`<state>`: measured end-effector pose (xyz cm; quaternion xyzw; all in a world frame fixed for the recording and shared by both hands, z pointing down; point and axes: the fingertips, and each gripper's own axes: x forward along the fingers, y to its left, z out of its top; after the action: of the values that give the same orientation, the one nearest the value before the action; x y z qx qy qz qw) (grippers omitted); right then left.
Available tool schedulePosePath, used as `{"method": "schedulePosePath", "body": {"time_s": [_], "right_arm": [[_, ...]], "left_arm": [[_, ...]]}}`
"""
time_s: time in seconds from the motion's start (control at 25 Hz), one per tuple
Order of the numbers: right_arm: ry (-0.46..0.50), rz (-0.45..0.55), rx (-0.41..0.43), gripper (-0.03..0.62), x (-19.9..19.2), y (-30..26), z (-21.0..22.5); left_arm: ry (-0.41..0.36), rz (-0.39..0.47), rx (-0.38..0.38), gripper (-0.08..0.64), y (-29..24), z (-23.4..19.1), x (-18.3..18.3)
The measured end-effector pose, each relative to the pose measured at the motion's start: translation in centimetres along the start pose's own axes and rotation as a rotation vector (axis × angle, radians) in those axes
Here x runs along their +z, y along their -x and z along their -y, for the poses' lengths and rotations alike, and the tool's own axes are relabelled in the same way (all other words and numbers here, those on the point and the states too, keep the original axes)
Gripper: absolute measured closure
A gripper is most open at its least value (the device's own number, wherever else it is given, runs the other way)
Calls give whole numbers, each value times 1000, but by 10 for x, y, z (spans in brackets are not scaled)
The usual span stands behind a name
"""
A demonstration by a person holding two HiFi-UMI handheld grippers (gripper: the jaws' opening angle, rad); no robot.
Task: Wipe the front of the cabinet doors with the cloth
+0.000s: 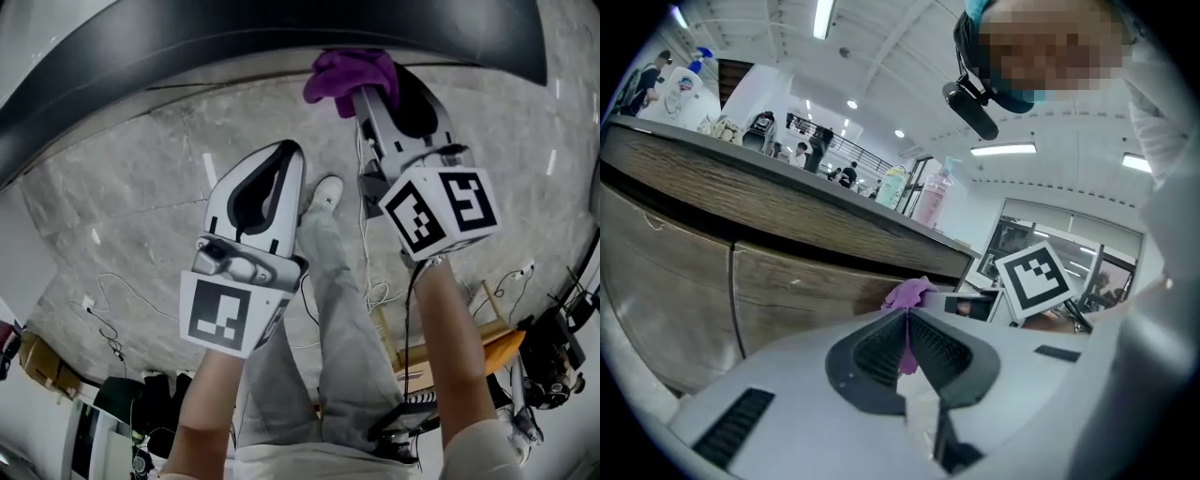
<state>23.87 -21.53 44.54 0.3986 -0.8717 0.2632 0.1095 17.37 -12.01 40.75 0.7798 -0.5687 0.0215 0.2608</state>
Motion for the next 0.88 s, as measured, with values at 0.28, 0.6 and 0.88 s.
{"method": "schedulePosePath", "body": {"time_s": [0.28,0.6,0.88], "right_arm": [[-2,-7,-113,457,11,32,66],[-21,45,-393,459,26,64,116],[-64,89,-420,457,9,60,60]], "left_arm": [[-23,-13,-41,543,-24,28,-2],[-16,-30,-61,543,-8,21,-6],[-26,-17,-33,543,36,-27,-2]]}}
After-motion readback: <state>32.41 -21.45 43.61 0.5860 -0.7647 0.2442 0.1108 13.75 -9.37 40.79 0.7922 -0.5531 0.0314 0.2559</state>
